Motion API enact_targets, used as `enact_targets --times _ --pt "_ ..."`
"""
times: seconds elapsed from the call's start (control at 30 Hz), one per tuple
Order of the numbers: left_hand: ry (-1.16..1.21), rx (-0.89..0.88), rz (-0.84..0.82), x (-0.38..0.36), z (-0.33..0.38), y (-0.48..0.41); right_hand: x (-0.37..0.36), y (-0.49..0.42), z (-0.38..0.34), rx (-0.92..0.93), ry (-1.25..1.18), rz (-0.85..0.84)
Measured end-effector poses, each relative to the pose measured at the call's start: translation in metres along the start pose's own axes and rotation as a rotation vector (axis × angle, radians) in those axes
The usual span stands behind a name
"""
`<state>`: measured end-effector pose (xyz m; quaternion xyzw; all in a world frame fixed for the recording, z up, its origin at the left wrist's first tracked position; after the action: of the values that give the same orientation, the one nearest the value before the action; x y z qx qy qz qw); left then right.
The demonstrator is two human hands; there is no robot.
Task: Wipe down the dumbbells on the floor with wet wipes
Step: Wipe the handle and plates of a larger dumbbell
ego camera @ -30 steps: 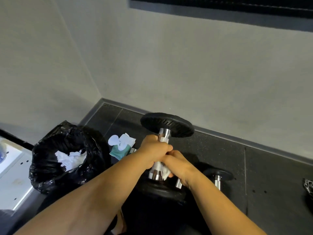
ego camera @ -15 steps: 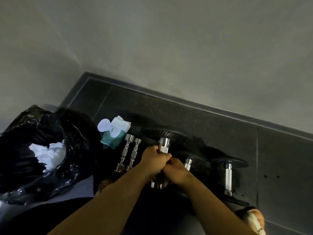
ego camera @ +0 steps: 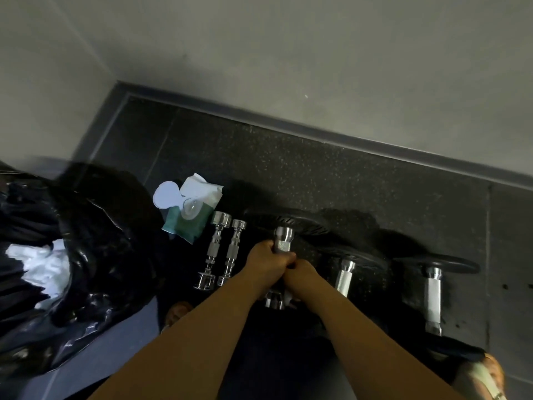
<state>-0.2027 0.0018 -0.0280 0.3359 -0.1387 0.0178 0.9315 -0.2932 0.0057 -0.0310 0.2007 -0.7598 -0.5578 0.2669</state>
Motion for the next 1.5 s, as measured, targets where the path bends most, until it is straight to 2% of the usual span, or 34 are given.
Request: enact_targets --times 0.47,0.83,1.13,1.2,1.23,1.3,1.4,1.43,1.47,1.5 --pt "0.078 0.106 -0.029 -0.013 -0.074 -0.058 -0.030 -0.095 0.016 -0.165 0.035 -0.044" --pt "0.107 0.134 -0.060 -0.020 -0.103 -0.081 -0.041 -0.137 0.022 -0.086 0.117 0.025" --pt "0.028 0.103 -0.066 -0.025 -0.102 -0.086 -0.037 -0.137 0.024 -0.032 0.106 0.033" --pt "-0.013 0.082 -0.068 -0.025 -0.099 -0.089 -0.043 -0.136 0.022 -0.065 0.196 -0.020" --pt "-0.029 0.073 -0.073 -0.025 -0.098 -0.091 -0.046 -0.132 0.021 -0.037 0.333 -0.021" --pt "-0.048 0.057 -0.083 -0.024 -0.095 -0.093 -0.044 -0.132 0.016 -0.041 0.244 -0.027" --pt "-0.042 0.059 -0.101 -0.022 -0.095 -0.093 -0.040 -0.133 0.010 -0.004 0.341 0.043" --pt "-0.040 0.060 -0.104 -0.021 -0.096 -0.093 -0.044 -0.128 0.010 0.013 0.426 0.007" --pt "-0.040 0.060 -0.106 -0.020 -0.097 -0.093 -0.046 -0.130 0.011 -0.028 0.365 -0.031" --pt "-0.039 0.059 -0.108 -0.020 -0.098 -0.093 -0.041 -0.130 0.011 -0.050 0.348 0.025"
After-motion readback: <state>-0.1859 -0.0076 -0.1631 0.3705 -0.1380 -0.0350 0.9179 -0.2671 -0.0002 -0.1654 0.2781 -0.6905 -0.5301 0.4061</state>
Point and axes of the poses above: each hand's wrist, its own y-axis away from the middle knuckle, its own x-axis out of the back of the hand, z = x × y, the point moved 7 cm from there along -y, towards the middle knuckle, and after that the axes turned 15 degrees about -x, right-handed, at the moved point
